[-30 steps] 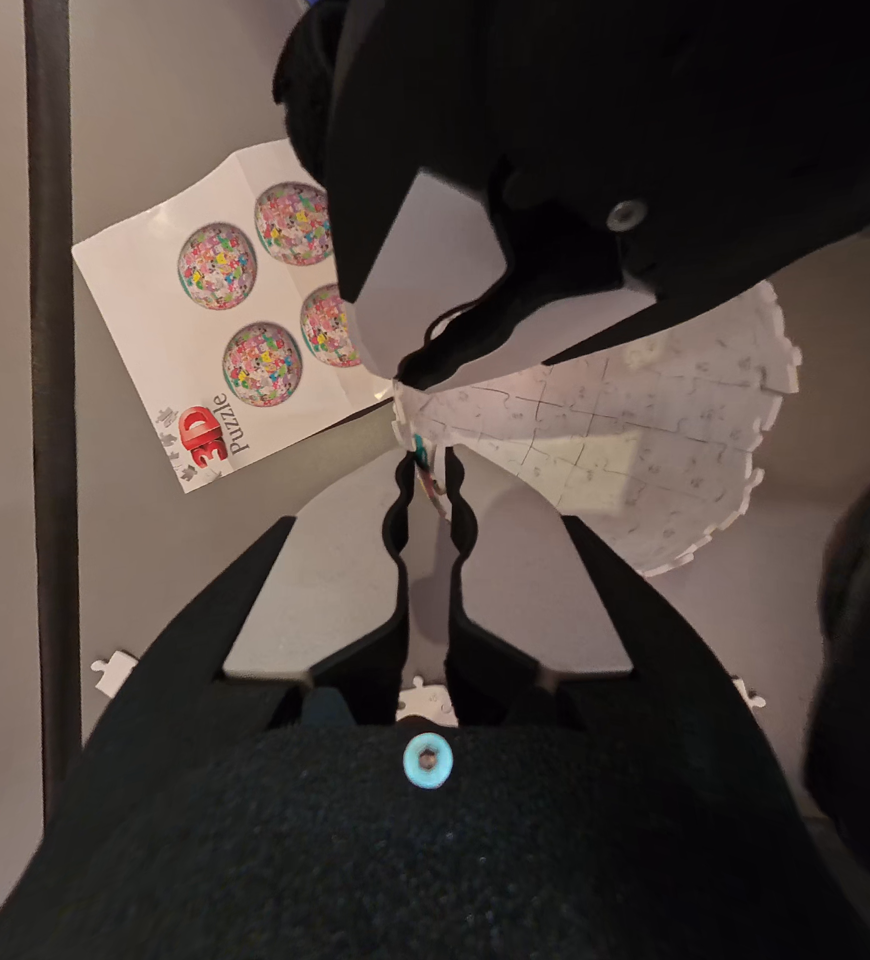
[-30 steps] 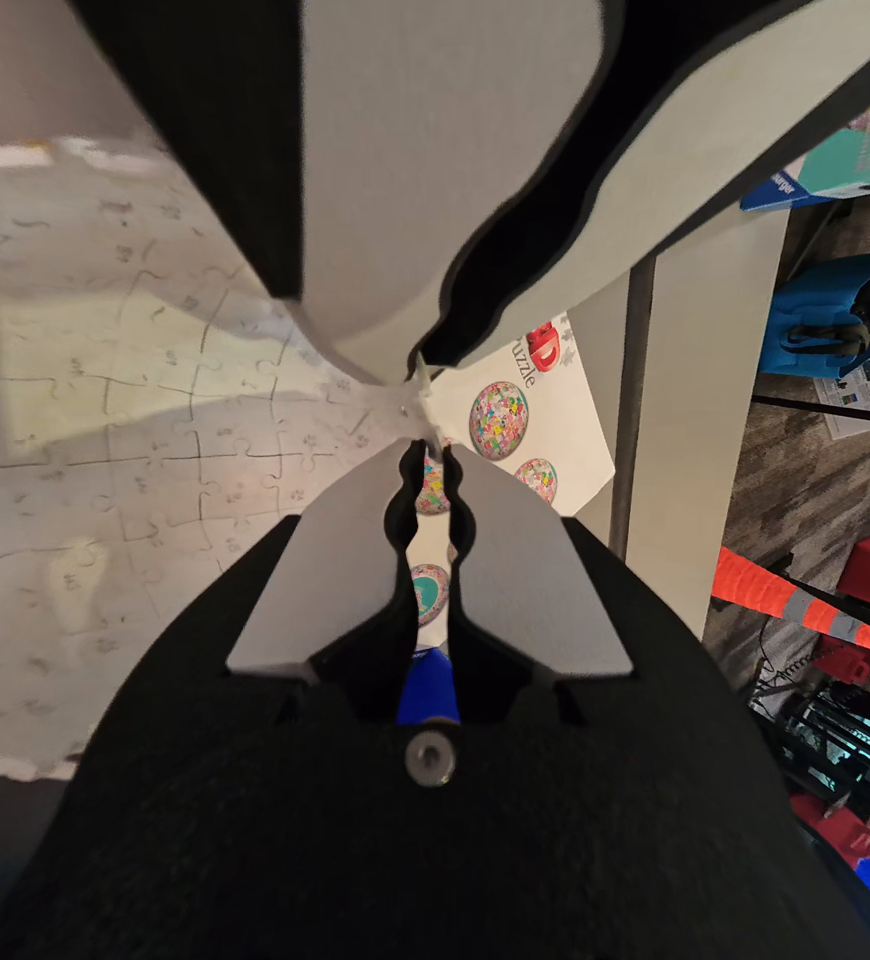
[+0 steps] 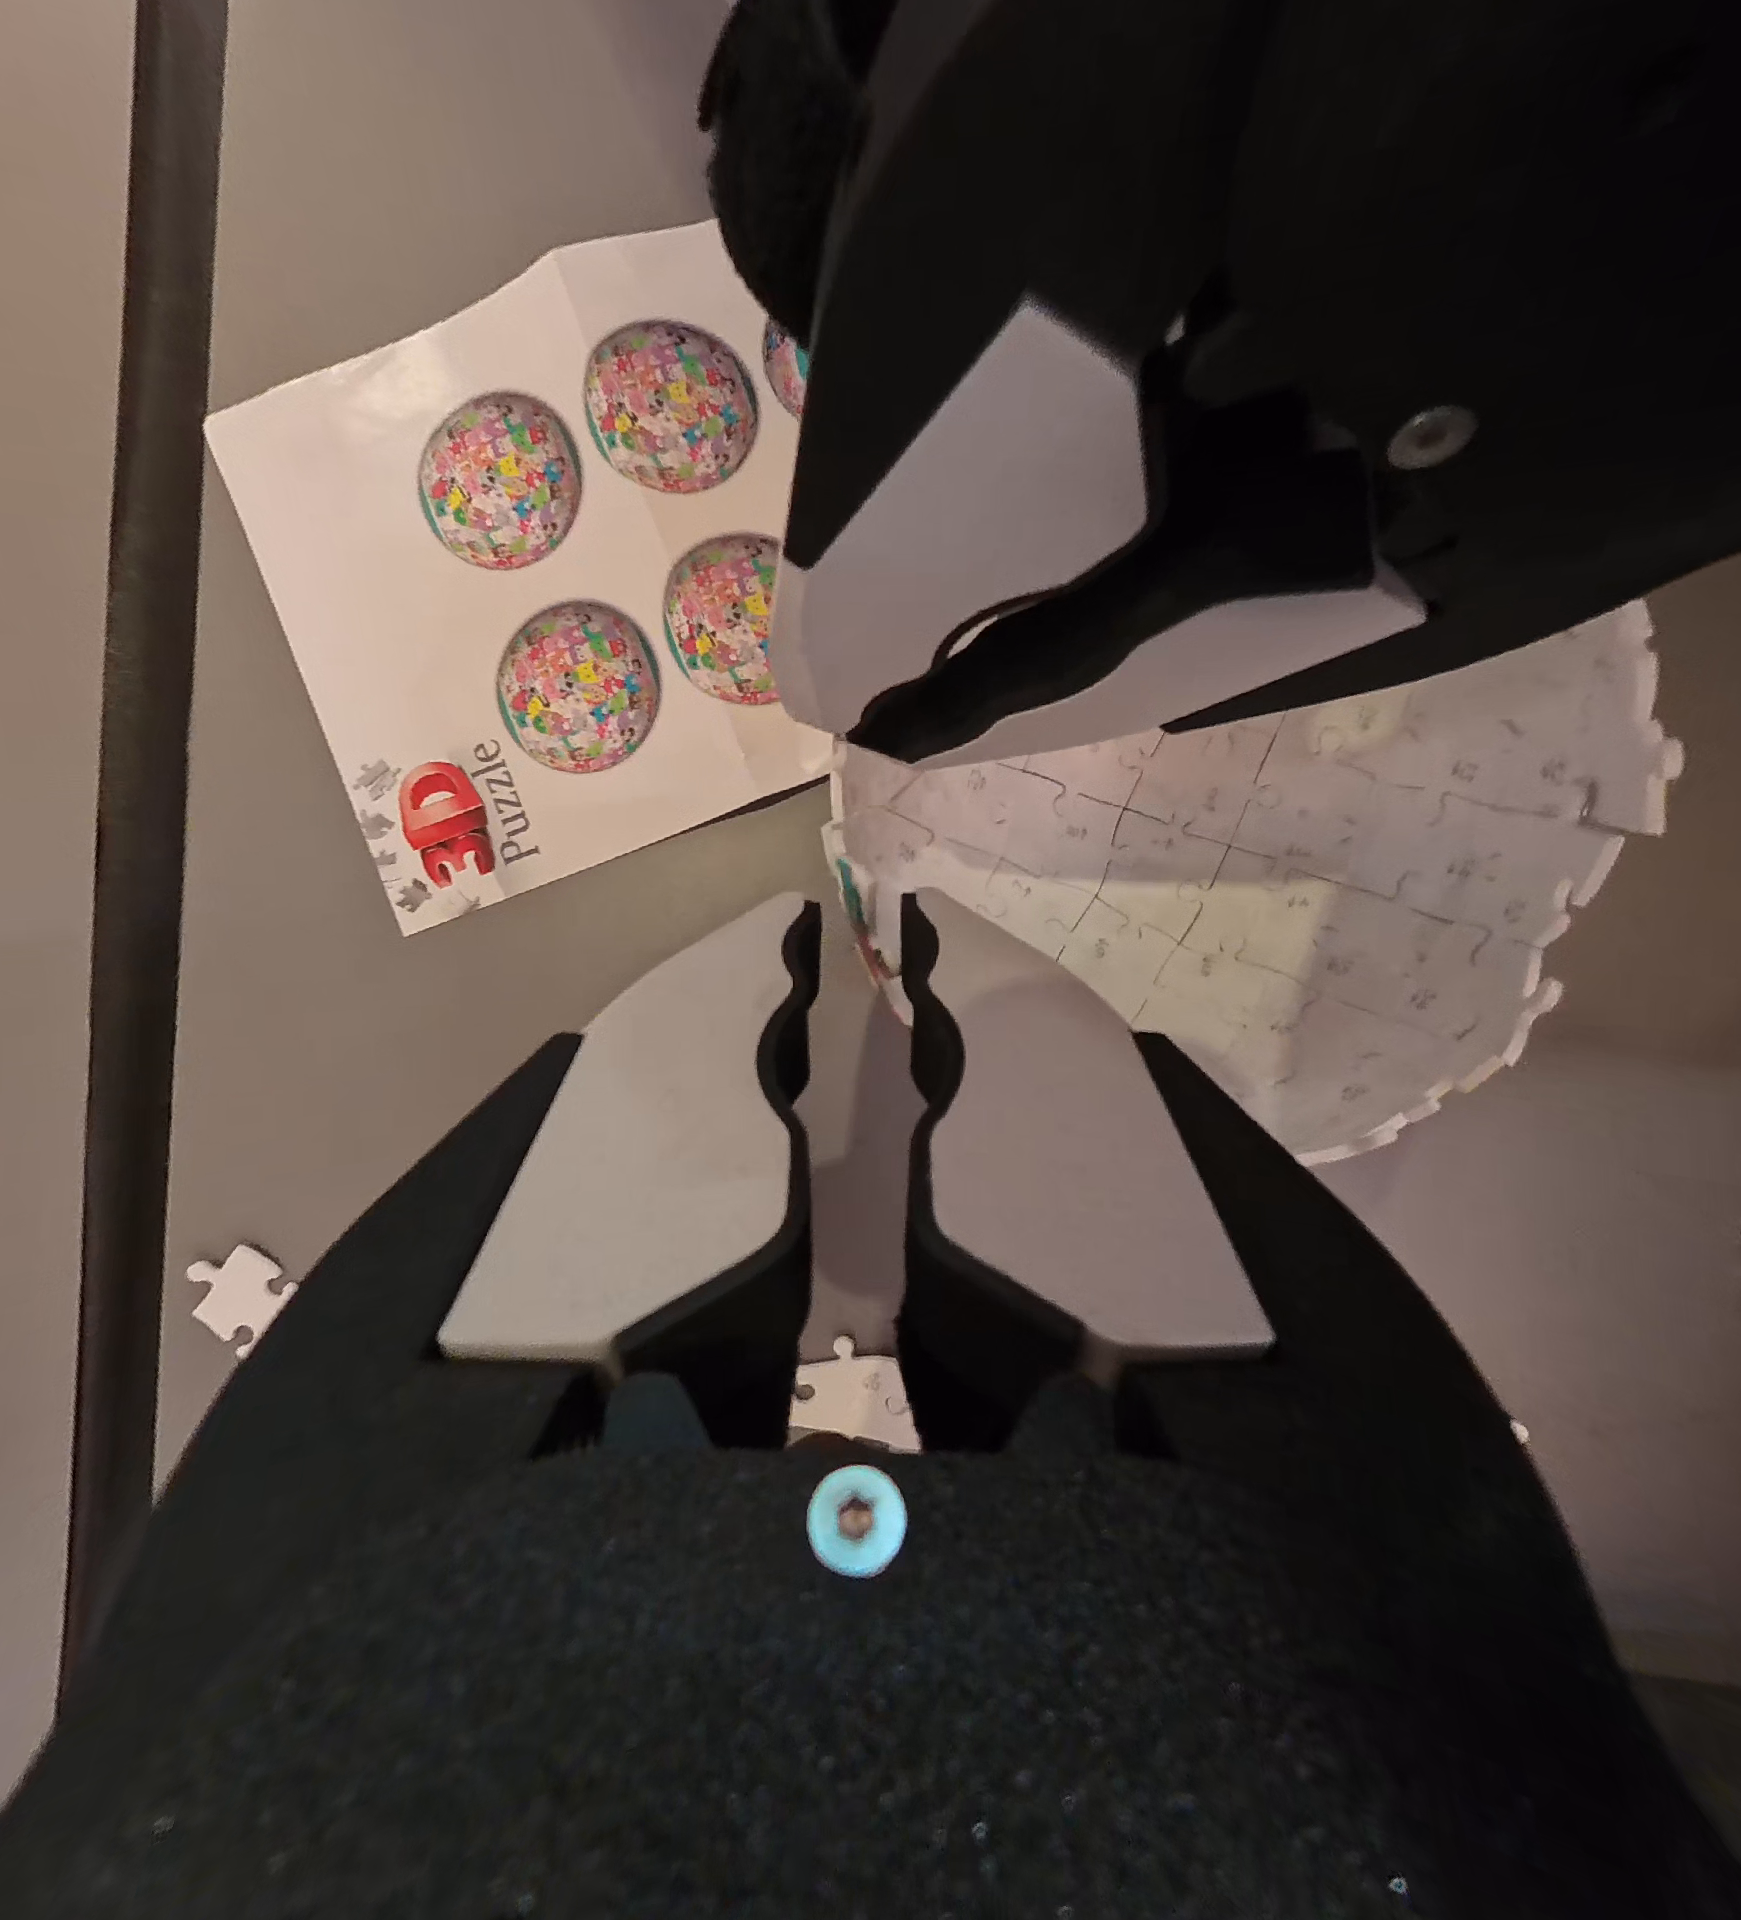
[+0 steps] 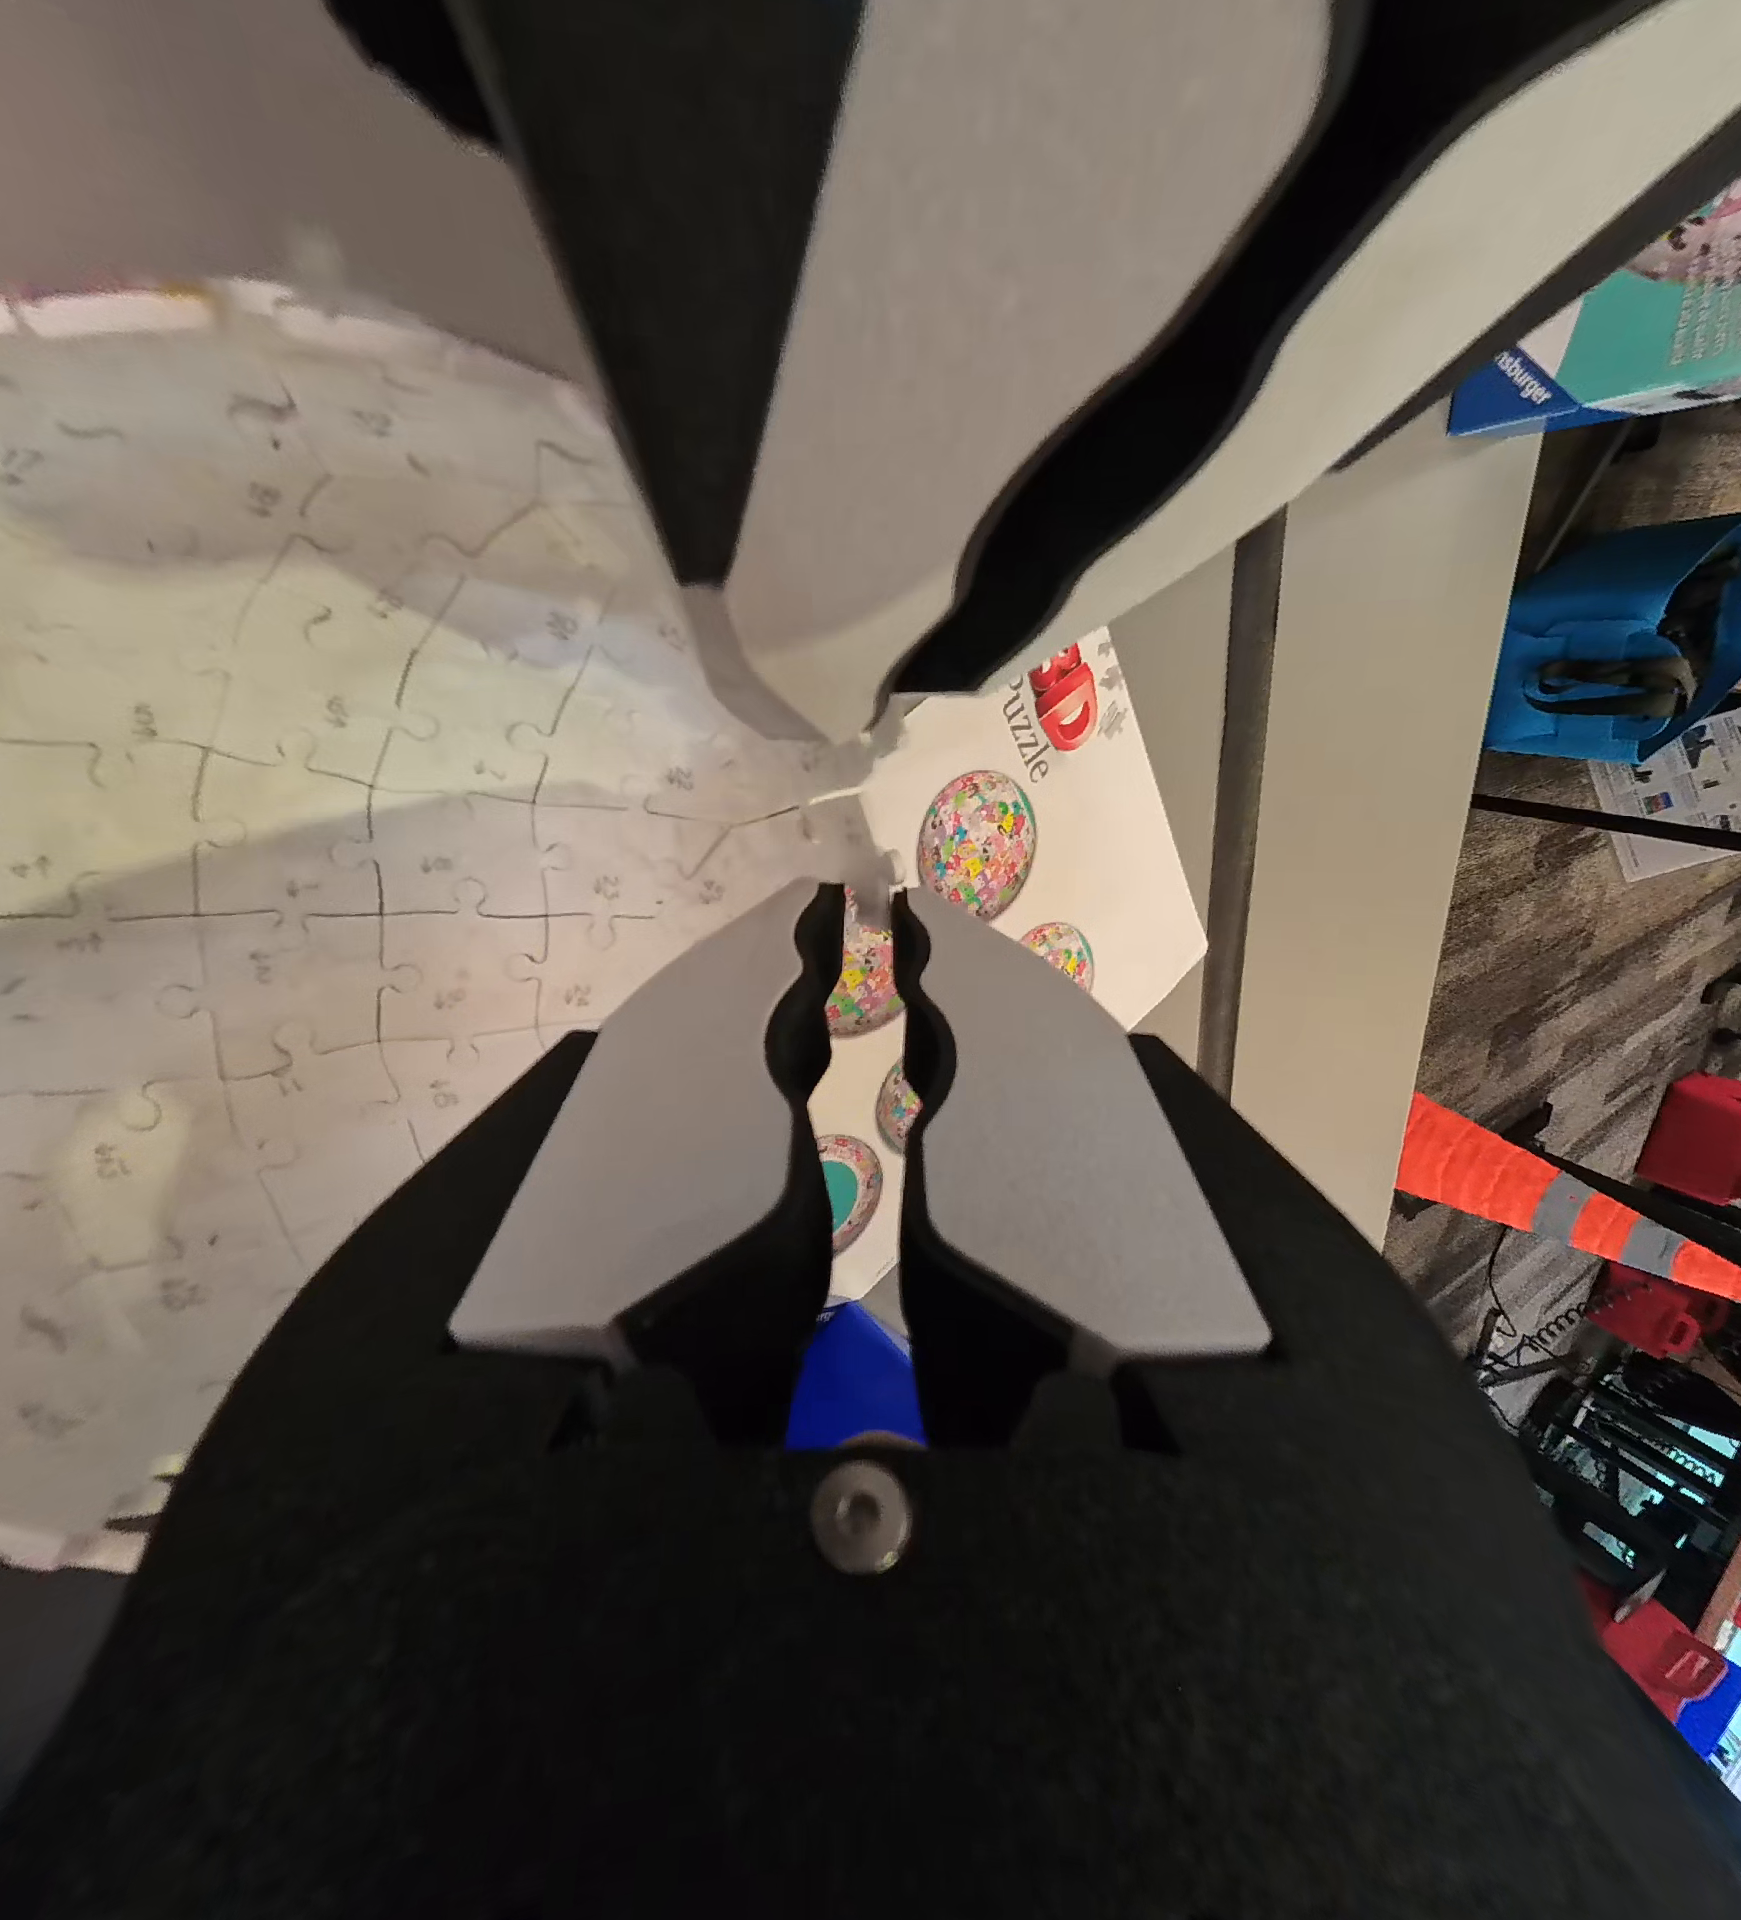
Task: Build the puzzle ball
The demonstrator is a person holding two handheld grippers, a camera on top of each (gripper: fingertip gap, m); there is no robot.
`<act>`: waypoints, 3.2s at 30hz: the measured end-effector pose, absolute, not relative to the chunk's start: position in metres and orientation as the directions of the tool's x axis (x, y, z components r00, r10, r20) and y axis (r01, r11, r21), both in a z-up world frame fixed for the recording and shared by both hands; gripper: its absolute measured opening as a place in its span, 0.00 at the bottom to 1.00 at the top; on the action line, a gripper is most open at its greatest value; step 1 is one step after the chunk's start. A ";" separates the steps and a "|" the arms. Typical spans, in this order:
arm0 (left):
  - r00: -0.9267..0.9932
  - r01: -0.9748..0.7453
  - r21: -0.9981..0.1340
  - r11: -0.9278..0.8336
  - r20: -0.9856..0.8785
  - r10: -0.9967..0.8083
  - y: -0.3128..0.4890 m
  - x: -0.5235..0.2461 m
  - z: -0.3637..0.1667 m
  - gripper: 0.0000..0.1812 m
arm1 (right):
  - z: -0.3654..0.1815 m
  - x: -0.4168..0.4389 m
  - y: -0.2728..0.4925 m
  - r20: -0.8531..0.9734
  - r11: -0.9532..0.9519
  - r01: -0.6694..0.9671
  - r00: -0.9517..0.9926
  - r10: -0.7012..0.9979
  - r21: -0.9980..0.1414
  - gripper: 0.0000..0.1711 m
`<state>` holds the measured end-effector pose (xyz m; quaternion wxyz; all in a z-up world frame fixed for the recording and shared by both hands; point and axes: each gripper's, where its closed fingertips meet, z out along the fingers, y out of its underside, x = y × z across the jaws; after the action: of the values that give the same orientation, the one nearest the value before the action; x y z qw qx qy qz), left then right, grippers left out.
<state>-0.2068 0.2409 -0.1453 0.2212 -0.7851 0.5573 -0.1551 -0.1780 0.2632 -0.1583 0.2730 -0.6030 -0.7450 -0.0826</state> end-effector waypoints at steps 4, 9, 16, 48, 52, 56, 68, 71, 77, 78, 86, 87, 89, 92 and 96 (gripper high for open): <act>0.334 -0.800 -0.527 -0.287 0.006 -0.942 0.242 -0.208 -0.145 0.09 | -0.158 -0.177 0.263 0.508 0.258 0.944 -0.121 0.853 -0.208 0.05; 0.342 -0.788 -0.540 -0.296 0.017 -0.940 0.243 -0.209 -0.142 0.10 | -0.159 -0.174 0.263 0.502 0.252 0.946 -0.120 0.857 -0.205 0.05; 0.352 -0.765 -0.564 -0.311 0.038 -0.935 0.244 -0.207 -0.137 0.12 | -0.160 -0.176 0.263 0.494 0.251 0.942 -0.114 0.862 -0.221 0.05; 0.366 -0.684 -0.650 -0.329 0.084 -0.927 0.246 -0.211 -0.109 0.12 | -0.137 -0.188 0.258 0.281 0.179 0.801 -0.014 0.960 -0.571 0.12; 0.413 -0.636 -0.684 -0.357 0.089 -0.906 0.258 -0.216 -0.103 0.12 | -0.137 -0.187 0.260 0.278 0.176 0.799 -0.011 0.960 -0.575 0.12; 0.446 -0.618 -0.670 -0.412 0.132 -0.885 0.274 -0.221 -0.127 0.07 | -0.143 -0.187 0.258 0.284 0.192 0.811 -0.034 0.958 -0.552 0.11; 0.305 -0.607 -0.656 -0.449 0.329 -0.894 0.275 -0.194 -0.189 0.00 | -0.159 -0.179 0.263 0.303 0.198 0.853 -0.050 0.952 -0.483 0.05; 0.268 -0.634 -0.656 -0.409 0.310 -0.912 0.269 -0.191 -0.192 0.00 | -0.160 -0.179 0.264 0.310 0.195 0.858 -0.045 0.950 -0.474 0.05; 0.266 -0.634 -0.652 -0.416 0.321 -0.909 0.268 -0.191 -0.192 0.00 | -0.159 -0.178 0.264 0.336 0.201 0.869 -0.043 0.941 -0.452 0.04; 0.271 -0.634 -0.650 -0.418 0.320 -0.908 0.269 -0.192 -0.193 0.00 | -0.159 -0.177 0.263 0.340 0.199 0.871 -0.039 0.940 -0.450 0.03; 0.253 -0.636 -0.654 -0.411 0.326 -0.911 0.265 -0.190 -0.190 0.00 | -0.159 -0.176 0.262 0.390 0.172 0.895 0.002 0.921 -0.411 0.03; 0.250 -0.636 -0.656 -0.406 0.323 -0.913 0.265 -0.190 -0.190 0.00 | -0.158 -0.175 0.262 0.386 0.163 0.896 0.009 0.922 -0.413 0.03; 0.245 -0.637 -0.657 -0.403 0.323 -0.914 0.264 -0.190 -0.189 0.00 | -0.158 -0.175 0.262 0.379 0.145 0.899 0.025 0.925 -0.414 0.03; 0.235 -0.628 -0.665 -0.405 0.334 -0.913 0.263 -0.190 -0.188 0.00 | -0.159 -0.174 0.263 0.385 0.137 0.903 0.034 0.922 -0.407 0.03; 0.222 -0.621 -0.672 -0.404 0.344 -0.912 0.263 -0.189 -0.188 0.00 | -0.159 -0.174 0.263 0.390 0.128 0.908 0.042 0.920 -0.399 0.03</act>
<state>-0.1891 0.2625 -0.1876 0.2011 -0.7553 0.5075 -0.3627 -0.1742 0.2626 -0.1588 0.2913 -0.6603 -0.6921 0.0102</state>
